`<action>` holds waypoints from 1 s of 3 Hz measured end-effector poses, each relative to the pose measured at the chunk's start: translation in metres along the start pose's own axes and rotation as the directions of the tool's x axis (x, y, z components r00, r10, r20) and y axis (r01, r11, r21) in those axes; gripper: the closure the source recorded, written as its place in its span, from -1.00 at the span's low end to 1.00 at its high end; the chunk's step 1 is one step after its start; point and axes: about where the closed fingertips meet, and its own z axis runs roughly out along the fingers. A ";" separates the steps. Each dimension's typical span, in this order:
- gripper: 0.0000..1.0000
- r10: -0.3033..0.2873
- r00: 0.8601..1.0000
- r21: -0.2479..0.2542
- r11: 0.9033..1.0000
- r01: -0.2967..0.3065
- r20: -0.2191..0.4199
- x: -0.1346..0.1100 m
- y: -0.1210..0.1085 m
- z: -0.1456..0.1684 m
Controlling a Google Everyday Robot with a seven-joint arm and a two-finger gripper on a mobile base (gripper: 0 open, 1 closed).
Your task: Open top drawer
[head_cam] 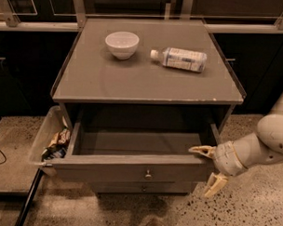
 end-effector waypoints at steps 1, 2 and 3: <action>-0.15 0.011 1.000 -0.004 1.000 -0.011 0.014 0.007 0.024 -0.007; 0.31 0.010 1.000 -0.005 1.000 -0.010 0.014 0.006 0.027 -0.009; 0.78 0.002 1.000 -0.001 1.000 -0.002 0.010 0.004 0.040 -0.016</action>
Offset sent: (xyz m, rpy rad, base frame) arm -0.0658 -0.0263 0.0042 0.0109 0.0079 0.0053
